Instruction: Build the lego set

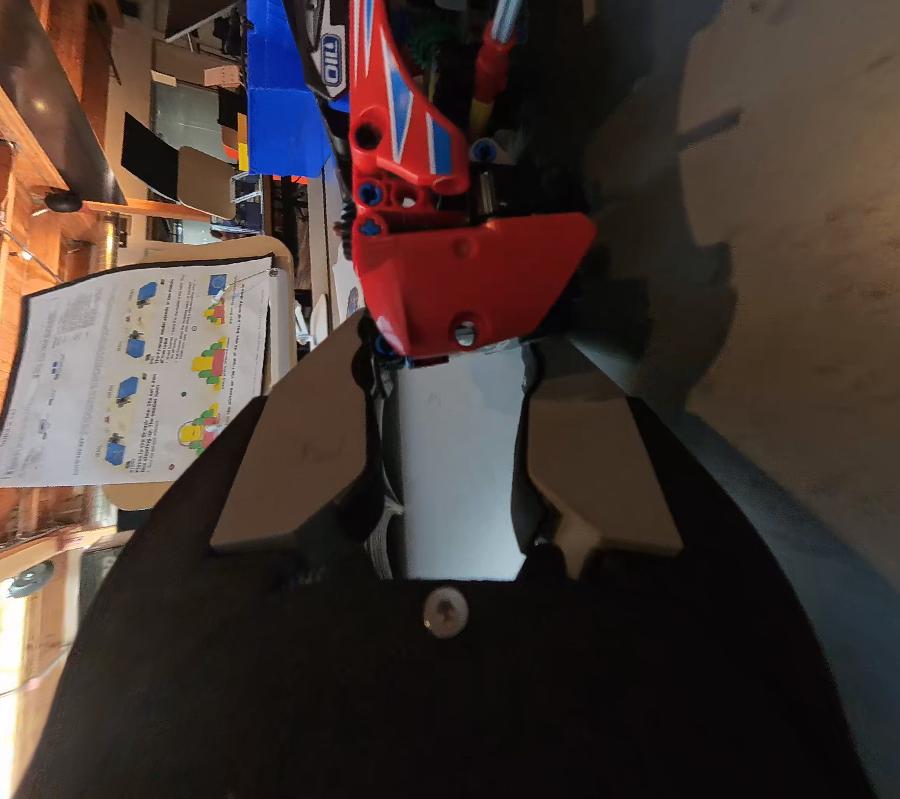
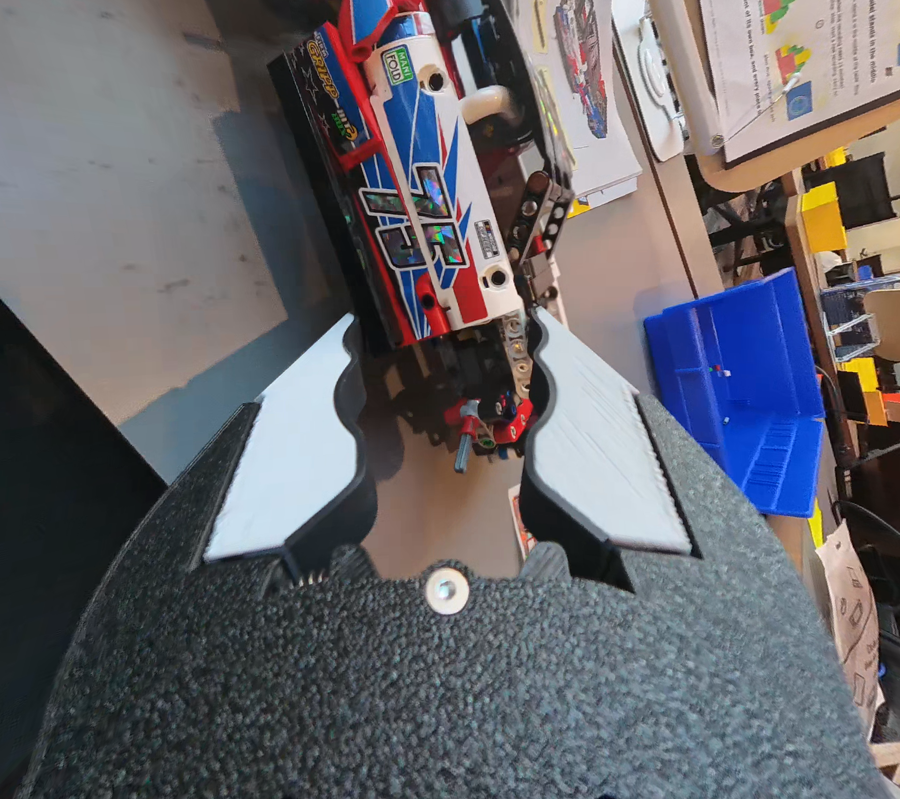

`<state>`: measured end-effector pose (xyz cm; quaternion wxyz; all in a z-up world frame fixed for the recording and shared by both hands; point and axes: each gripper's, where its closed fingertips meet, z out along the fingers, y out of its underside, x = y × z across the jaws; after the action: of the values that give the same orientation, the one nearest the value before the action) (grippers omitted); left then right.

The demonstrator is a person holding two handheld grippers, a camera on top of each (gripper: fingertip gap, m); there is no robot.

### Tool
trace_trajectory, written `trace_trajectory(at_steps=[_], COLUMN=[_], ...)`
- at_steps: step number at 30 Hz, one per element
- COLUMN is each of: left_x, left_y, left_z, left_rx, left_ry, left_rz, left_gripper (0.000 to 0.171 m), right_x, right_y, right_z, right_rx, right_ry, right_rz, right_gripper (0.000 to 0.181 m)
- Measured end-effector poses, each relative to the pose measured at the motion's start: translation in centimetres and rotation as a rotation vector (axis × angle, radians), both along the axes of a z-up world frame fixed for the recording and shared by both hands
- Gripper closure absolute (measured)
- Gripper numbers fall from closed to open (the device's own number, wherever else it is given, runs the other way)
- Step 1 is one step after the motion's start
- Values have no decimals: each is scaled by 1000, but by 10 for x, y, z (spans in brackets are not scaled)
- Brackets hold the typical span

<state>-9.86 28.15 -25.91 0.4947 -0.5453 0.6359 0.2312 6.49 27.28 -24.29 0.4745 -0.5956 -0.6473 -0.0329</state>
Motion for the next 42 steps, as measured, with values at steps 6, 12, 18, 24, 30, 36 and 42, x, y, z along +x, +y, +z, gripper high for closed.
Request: trace_trajectory(at_steps=[6, 12, 18, 24, 30, 36, 42], left_x=[0, -4, -19, -55, -79, -71, -39], left_y=[-2, -4, -2, -3, -31, -72, -104], left_z=[1, 1, 6, 9, 22, 30, 31], left_rx=[82, 128, 153, 32, -230, -428, -526], left_ry=[114, 258, 437, 536, 88, -377, -769], left_rz=[-6, -6, 17, 180, 388, 420, 306], left_gripper=[112, 111, 109, 92, 86, 86, 94], right_x=[4, 7, 5, 7, 24, 32, 55], right_y=[-9, -8, -10, -12, -19, -20, 12], right_z=[-18, -23, -26, -24, -10, 19, 43], right_rx=[-51, -171, -218, -231, -242, -274, -366], right_ry=[-33, 28, 49, 72, 144, 308, 608], right_rz=[33, 40, 59, 61, 35, 6, -90], right_gripper=[111, 112, 117, 116, 120, 122, 125])
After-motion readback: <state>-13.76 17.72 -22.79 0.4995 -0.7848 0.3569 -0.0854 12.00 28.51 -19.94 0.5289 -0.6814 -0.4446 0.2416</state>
